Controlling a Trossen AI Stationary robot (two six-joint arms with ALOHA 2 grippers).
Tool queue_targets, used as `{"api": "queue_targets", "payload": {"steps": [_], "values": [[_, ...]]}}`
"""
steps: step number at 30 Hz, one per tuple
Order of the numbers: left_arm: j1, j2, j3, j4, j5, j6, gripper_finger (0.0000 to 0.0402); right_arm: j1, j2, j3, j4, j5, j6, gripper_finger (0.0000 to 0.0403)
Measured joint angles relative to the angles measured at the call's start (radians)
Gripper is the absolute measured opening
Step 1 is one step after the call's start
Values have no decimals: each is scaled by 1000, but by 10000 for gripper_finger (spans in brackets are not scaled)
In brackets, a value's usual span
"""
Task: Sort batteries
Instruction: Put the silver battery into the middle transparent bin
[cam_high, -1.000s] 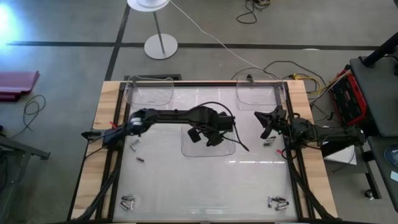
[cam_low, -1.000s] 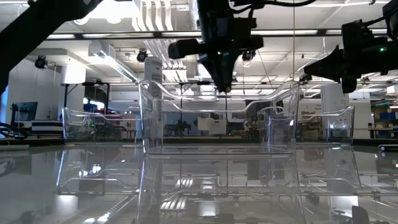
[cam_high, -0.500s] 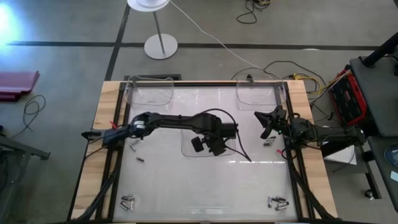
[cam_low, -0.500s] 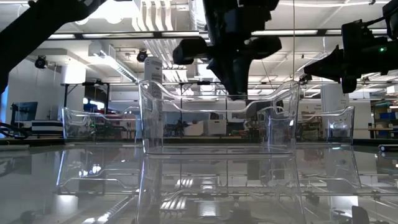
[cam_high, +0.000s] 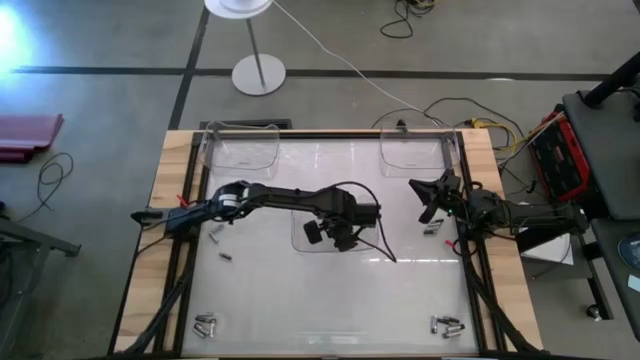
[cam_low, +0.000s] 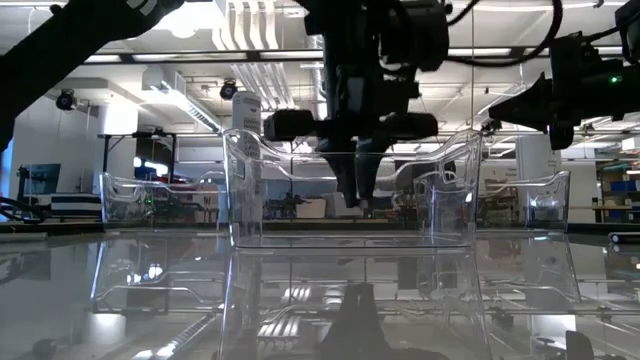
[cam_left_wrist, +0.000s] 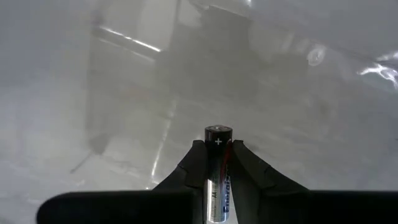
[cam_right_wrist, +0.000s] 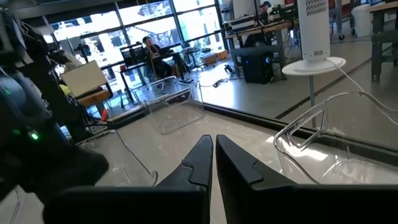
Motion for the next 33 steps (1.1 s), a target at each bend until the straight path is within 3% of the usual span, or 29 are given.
{"api": "queue_targets", "payload": {"steps": [25,33], "values": [[53,-2,-143,85,142,18,23,0,0,0,0,0,0,13],[51,-2,-119,79,187,-145,51,0,0,0,0,0,0,13]]}}
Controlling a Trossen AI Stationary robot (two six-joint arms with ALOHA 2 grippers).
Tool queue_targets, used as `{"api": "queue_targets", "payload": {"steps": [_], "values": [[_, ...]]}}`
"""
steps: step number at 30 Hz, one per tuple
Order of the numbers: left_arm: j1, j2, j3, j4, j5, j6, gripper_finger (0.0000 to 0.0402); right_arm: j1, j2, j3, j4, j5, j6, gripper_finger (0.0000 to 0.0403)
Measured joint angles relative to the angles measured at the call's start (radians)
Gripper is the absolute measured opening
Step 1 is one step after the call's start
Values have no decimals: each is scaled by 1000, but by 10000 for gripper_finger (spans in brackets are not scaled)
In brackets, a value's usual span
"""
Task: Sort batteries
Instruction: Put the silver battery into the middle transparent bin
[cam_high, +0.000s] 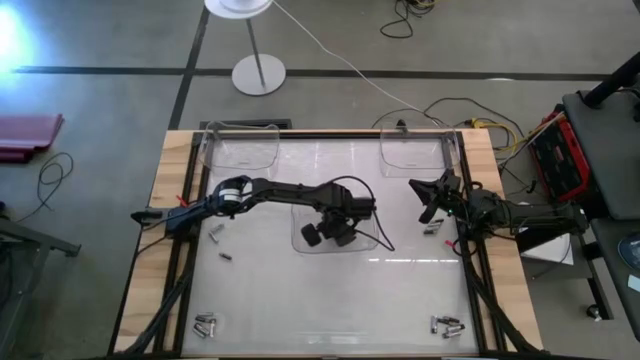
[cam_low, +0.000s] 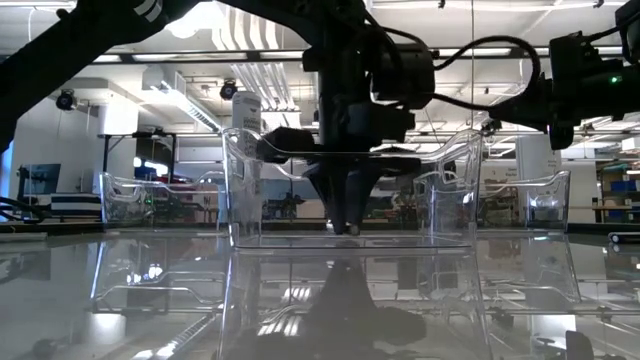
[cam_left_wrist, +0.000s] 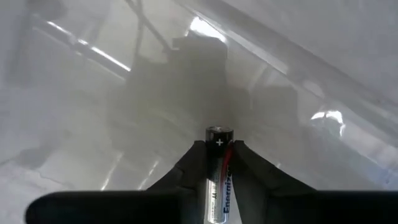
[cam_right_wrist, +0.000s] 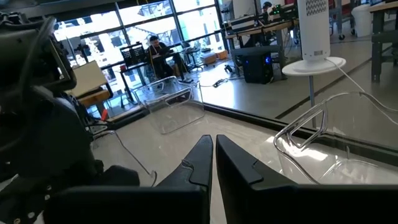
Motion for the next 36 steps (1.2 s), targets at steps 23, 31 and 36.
{"api": "queue_targets", "payload": {"steps": [23,31,36], "values": [[-11,-67,245,-208,4,-446,93,0,0,0,0,-1,0,13],[-12,-186,225,-208,150,-681,76,0,0,0,0,-1,0,13],[-57,-236,177,-183,263,-776,76,0,-2,0,8,-1,90,13]]}}
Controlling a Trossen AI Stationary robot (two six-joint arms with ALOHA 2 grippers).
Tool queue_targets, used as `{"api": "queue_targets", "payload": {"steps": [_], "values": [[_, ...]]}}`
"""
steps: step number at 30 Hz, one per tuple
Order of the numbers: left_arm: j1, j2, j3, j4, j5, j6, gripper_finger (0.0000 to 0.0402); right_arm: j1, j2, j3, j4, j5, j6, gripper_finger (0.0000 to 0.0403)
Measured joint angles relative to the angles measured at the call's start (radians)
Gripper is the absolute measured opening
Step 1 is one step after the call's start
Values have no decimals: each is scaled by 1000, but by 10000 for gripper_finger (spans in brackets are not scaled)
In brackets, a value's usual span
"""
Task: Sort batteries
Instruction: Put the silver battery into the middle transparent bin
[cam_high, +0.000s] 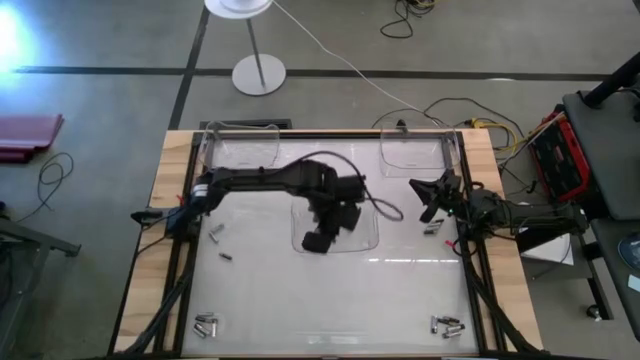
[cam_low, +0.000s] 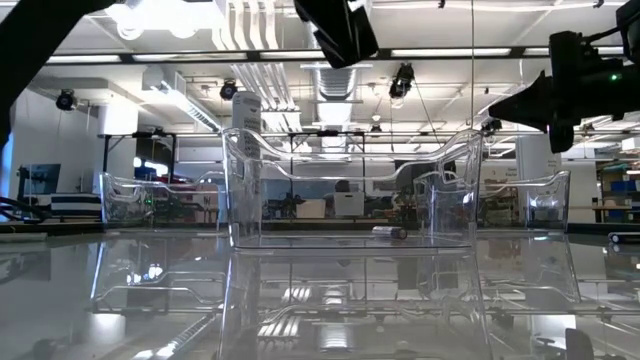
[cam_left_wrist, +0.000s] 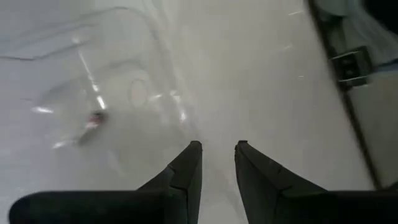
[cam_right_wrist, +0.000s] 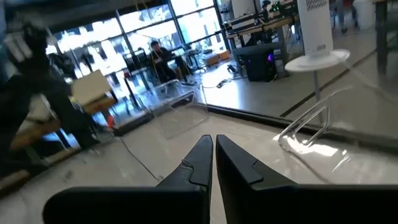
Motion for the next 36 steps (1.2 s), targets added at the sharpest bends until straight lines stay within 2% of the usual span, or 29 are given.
{"api": "queue_targets", "payload": {"steps": [5,9,11,12,15,16,19,22,25,28,31,34,36], "values": [[-84,-36,-112,97,-2,-79,76,0,0,0,23,-25,15,13],[-158,-123,-260,250,-12,-156,76,0,21,0,32,-65,55,13],[-191,-184,-355,399,-51,-199,76,0,34,0,82,-107,126,13],[-206,-220,-411,498,-80,-214,75,0,46,0,130,-172,134,13],[-245,-322,-590,815,-156,-255,75,6,98,1,333,-455,127,13],[-258,-352,-651,926,-175,-268,75,17,122,5,382,-502,136,13],[-294,-406,-825,1214,-267,-322,75,85,191,64,353,-521,145,13],[-333,-438,-972,1422,-360,-372,75,206,300,151,284,-518,118,13],[-379,-449,-1086,1577,-460,-392,75,372,440,248,246,-459,74,13],[-420,-449,-1165,1703,-573,-398,75,566,594,366,195,-329,5,13],[-458,-449,-1196,1808,-692,-319,75,781,748,496,102,-121,-71,13],[-489,-447,-1198,1880,-775,-212,75,971,905,622,-19,115,-80,13],[-503,-443,-1198,1922,-789,-163,75,1058,1001,713,-104,197,-31,13]]}}
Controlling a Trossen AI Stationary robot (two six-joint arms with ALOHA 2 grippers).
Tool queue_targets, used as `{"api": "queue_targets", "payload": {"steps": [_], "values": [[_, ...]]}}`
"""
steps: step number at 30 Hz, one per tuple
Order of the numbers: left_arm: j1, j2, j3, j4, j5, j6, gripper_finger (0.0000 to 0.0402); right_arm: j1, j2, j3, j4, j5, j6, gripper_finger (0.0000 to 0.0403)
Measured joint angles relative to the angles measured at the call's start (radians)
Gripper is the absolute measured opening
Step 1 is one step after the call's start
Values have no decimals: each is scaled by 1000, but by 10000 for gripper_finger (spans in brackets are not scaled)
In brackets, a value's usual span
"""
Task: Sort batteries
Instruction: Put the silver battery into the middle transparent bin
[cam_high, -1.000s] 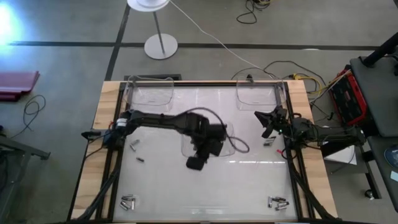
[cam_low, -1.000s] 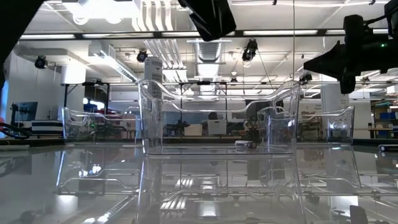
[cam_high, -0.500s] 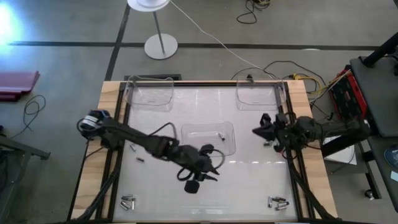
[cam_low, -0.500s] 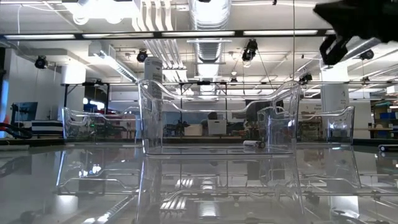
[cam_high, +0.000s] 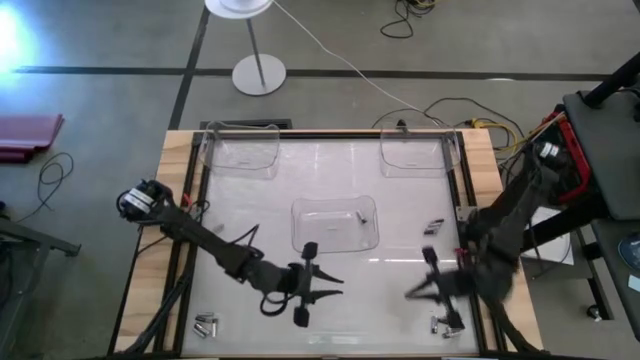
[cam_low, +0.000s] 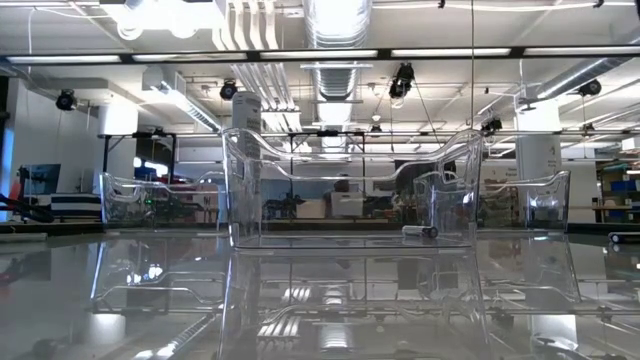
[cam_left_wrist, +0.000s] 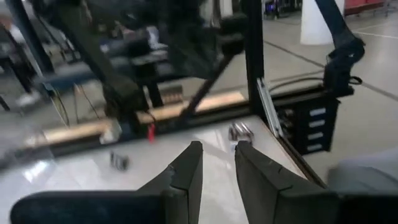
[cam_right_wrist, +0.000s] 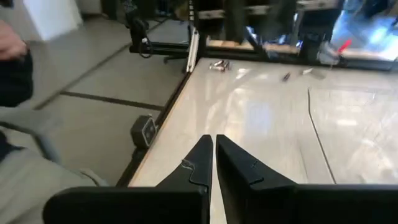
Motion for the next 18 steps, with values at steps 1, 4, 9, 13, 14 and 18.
{"api": "queue_targets", "payload": {"steps": [1,4,9,13,14,18], "values": [[-6,3,0,16,0,14,75,34,46,39,-60,1,35,13],[-18,5,0,24,0,20,75,102,187,146,-203,-84,110,13],[-33,5,3,44,0,-37,75,148,414,340,-489,-153,296,13],[-53,6,4,81,0,-20,75,144,567,529,-841,-341,367,13],[-56,6,4,82,0,-12,75,143,599,570,-916,-373,377,13],[-58,6,4,98,-9,10,75,127,695,658,-1099,-543,363,13]]}}
